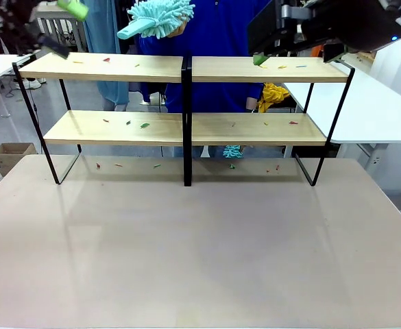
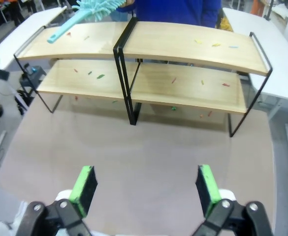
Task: Clean the shelves.
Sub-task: Pick up the Duster when the human hands it over.
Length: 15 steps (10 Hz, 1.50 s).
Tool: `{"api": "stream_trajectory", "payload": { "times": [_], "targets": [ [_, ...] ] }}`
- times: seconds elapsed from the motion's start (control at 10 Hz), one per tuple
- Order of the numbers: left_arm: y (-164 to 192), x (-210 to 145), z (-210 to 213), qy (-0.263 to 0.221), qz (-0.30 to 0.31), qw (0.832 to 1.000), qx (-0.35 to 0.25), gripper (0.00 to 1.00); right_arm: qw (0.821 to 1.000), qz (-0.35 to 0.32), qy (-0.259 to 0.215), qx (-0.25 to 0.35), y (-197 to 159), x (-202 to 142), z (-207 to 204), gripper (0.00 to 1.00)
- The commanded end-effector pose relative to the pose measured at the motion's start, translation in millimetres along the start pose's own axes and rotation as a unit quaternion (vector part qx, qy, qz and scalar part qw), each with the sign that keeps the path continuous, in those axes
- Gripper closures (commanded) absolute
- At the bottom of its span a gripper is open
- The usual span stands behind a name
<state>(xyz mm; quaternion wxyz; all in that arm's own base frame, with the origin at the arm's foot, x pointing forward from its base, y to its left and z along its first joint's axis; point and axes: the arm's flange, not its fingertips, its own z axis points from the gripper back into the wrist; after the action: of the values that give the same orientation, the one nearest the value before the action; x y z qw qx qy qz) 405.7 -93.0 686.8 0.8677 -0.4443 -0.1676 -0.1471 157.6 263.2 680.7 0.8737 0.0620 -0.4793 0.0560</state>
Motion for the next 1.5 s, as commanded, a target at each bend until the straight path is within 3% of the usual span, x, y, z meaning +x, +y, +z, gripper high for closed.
{"api": "stream_trajectory", "payload": {
  "times": [0.0,0.1,0.4,0.6,1.2,1.3,1.4],
  "targets": [
    [21.4,56.2,-4.0,0.003,0.067,0.992,-0.109,0.00,1.000,-0.004,0.000,0.001,-1.2,1.3,0.0,0.00],
    [32.4,73.3,-13.7,-0.004,0.092,0.986,-0.136,0.00,1.000,-0.004,0.000,0.001,-1.2,1.3,0.0,0.00],
    [60.3,115.9,-52.9,-0.021,0.163,0.976,-0.141,0.00,1.000,-0.004,0.000,0.001,-1.2,1.3,0.0,0.00],
    [84.5,130.9,-73.8,-0.024,0.188,0.962,-0.197,0.00,1.000,-0.004,0.000,0.001,-1.2,1.3,0.0,0.00],
    [98.7,131.7,-89.8,-0.030,0.176,0.962,-0.208,0.00,1.000,-0.004,0.000,0.001,-1.2,1.3,0.0,0.00],
    [98.8,131.9,-88.9,-0.040,0.165,0.964,-0.206,0.18,1.000,-0.004,0.000,0.001,-1.2,1.3,0.0,0.00],
    [98.5,131.9,-88.7,-0.040,0.158,0.965,-0.206,0.57,1.000,-0.004,0.000,0.001,-1.2,1.3,0.0,0.00]
  ]
}}
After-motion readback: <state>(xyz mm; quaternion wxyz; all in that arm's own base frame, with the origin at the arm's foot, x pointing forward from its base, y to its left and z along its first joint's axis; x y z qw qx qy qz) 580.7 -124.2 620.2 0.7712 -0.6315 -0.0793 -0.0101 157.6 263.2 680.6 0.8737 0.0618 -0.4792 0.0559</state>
